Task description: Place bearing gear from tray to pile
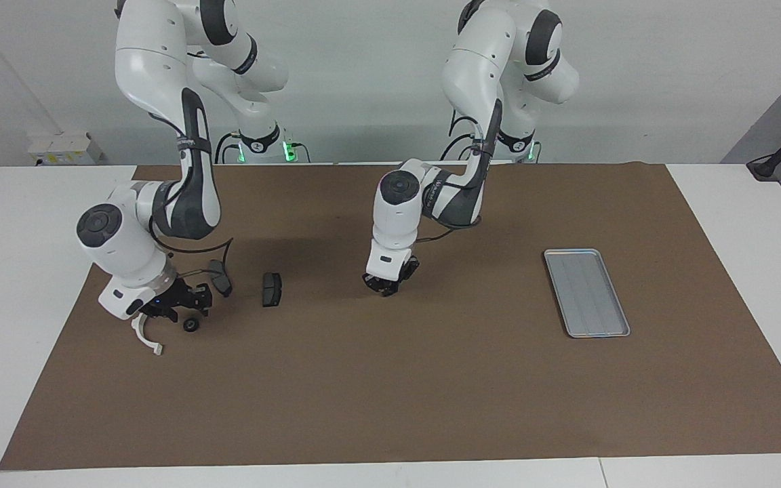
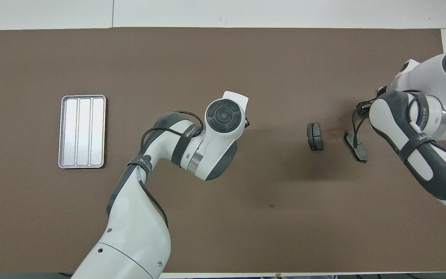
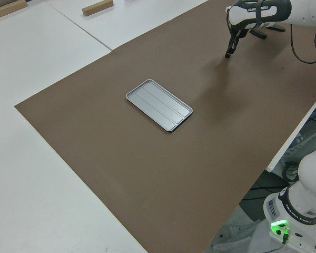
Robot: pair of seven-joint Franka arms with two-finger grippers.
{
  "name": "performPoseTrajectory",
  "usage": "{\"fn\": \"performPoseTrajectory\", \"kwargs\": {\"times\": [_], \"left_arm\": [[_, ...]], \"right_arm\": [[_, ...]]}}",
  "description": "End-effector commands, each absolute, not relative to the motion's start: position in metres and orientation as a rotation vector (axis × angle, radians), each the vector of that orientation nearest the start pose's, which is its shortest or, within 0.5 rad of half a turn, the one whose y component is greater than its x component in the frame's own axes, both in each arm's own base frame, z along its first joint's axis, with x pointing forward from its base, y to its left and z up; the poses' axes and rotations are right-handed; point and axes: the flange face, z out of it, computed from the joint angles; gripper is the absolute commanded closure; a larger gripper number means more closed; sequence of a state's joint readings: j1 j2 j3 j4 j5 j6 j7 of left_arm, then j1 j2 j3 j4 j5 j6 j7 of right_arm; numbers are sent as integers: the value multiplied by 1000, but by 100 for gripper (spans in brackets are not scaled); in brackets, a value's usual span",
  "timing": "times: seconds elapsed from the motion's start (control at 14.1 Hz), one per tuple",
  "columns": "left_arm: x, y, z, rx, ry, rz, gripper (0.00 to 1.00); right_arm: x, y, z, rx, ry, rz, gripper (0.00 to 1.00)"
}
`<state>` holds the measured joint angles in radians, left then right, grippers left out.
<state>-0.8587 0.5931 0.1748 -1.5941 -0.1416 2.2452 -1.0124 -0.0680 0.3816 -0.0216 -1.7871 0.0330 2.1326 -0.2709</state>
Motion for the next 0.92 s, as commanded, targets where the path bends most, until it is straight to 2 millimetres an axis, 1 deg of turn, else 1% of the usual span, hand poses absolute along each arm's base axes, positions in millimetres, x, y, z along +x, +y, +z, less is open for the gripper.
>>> {"fn": "performPoseTrajectory", "kwargs": {"times": [0.0, 0.07, 0.14, 0.21, 0.36, 0.5, 0.57, 0.64, 0.71, 0.78, 0.85], "left_arm": [[528, -458, 293, -3145, -625, -73, 48], [528, -459, 294, -3145, -631, -75, 24], [529, -459, 295, -3140, -665, -75, 5], [528, -460, 296, -3136, -701, -74, 0], [530, -461, 300, -3134, -736, -79, 0], [539, -450, 311, -3131, -766, -88, 0], [544, -442, 329, -3140, -788, -102, 0], [552, -428, 346, -3134, -827, -98, 0], [557, -417, 356, -3123, -848, -82, 0], [561, -407, 375, -3132, -875, -90, 0], [570, -386, 395, -3130, -923, -98, 0]], "right_arm": [[631, -41, 382, -3117, -227, 47, 0], [632, -39, 398, -3117, -233, 50, 0], [632, -39, 409, -3117, -235, 59, 0], [633, -41, 420, -3120, -232, 53, 0], [633, -43, 429, -3127, -258, 40, 0], [633, -41, 433, -3130, -267, 29, 0], [633, -41, 433, -3130, -267, 24, 0], [633, -40, 433, -3133, -276, 20, 0], [634, -41, 434, -3142, -297, 21, 0], [632, -47, 432, -3138, -314, 20, 0], [632, -50, 433, -3127, -348, 14, 0]]}}
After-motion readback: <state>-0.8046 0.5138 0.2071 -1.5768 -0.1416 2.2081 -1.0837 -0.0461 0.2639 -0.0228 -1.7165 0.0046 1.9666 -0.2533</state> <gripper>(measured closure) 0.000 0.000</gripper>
